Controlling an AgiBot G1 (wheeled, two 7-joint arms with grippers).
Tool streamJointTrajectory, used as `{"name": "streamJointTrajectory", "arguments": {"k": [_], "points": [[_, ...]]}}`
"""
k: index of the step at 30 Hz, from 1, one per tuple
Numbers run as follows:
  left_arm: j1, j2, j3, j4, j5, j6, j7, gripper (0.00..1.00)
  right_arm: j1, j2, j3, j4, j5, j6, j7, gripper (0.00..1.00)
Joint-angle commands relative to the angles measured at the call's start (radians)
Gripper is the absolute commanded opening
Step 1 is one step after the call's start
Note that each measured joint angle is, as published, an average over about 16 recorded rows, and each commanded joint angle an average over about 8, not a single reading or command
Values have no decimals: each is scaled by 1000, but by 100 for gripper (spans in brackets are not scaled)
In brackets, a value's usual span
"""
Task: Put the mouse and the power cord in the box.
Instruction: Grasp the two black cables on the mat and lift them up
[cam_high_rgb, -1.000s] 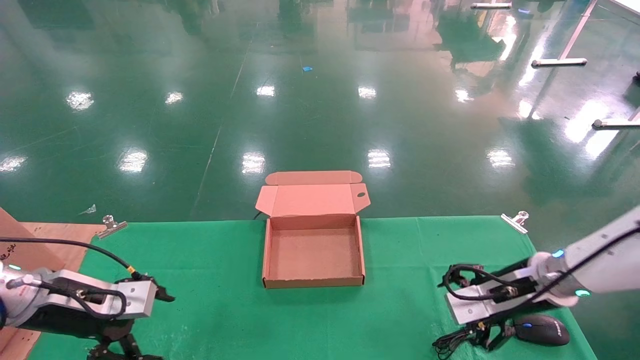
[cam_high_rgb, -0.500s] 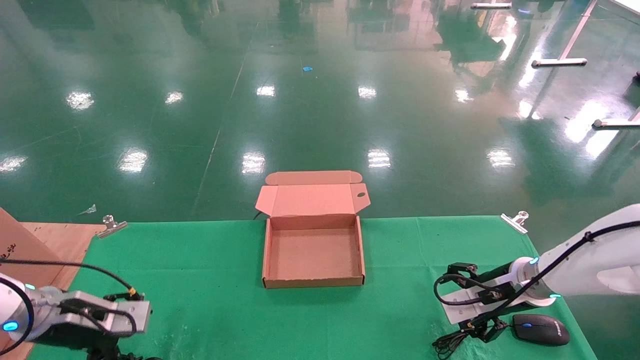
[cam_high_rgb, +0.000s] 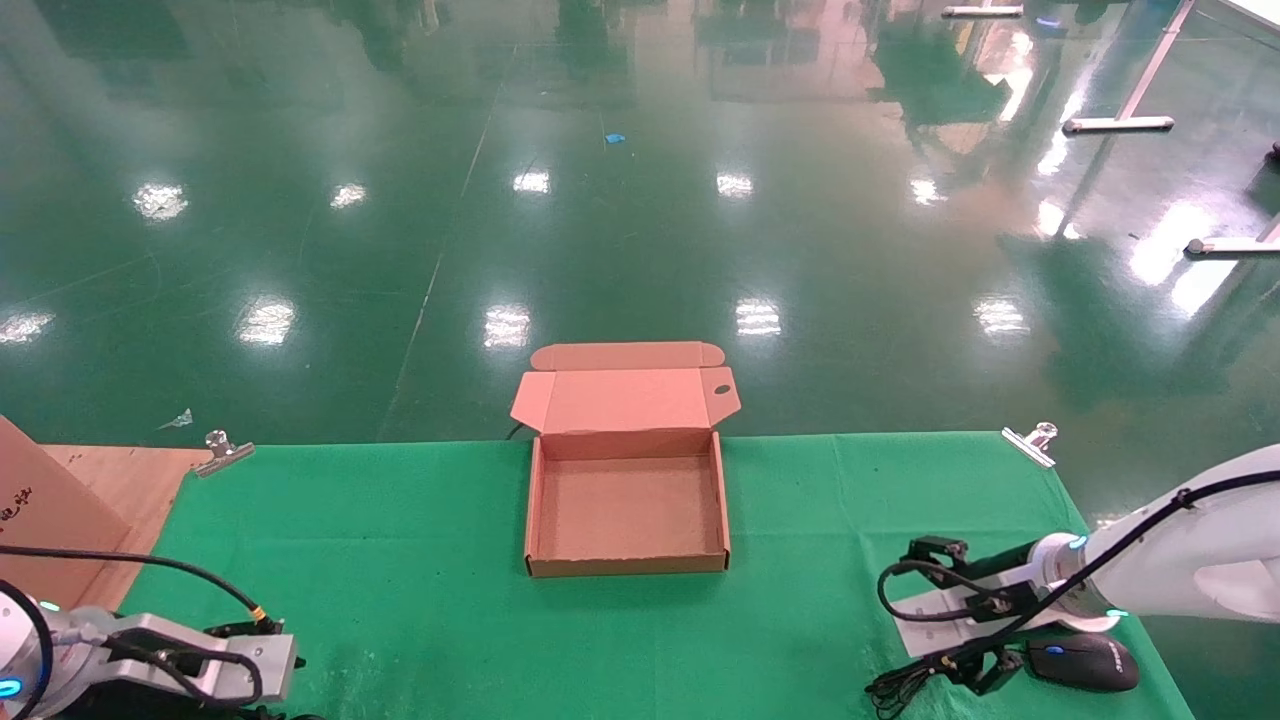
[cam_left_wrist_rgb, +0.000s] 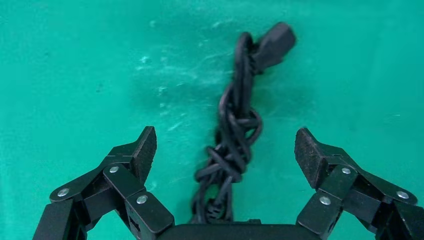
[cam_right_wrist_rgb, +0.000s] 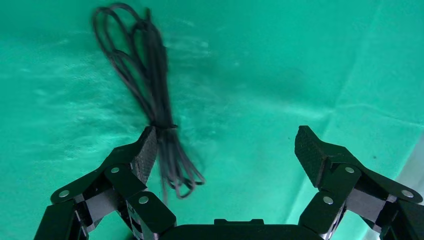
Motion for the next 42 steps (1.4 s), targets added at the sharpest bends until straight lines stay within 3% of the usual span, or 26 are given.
{"name": "streamJointTrajectory", "arguments": {"k": [1, 14, 23, 35, 36, 42], "points": [[-1, -1, 0, 8, 0, 13, 8, 100, 1, 0, 2, -10, 3, -6, -7, 100], [30, 13, -30, 41, -44, -33, 12, 100, 20, 22, 8, -51, 14, -137, -40, 100], [44, 8, -45, 49, -66, -77, 13, 100, 8, 4, 7, -54, 13, -83, -35, 100], [61, 2, -41, 55, -60, -100, 17, 100, -29, -18, 8, -54, 13, 53, -29, 100], [61, 2, -42, 55, -60, -101, 17, 94, -30, -19, 9, -55, 14, 60, -28, 93], [60, 4, -43, 52, -62, -102, 19, 19, -30, -17, 13, -59, 20, 70, -25, 18]]}}
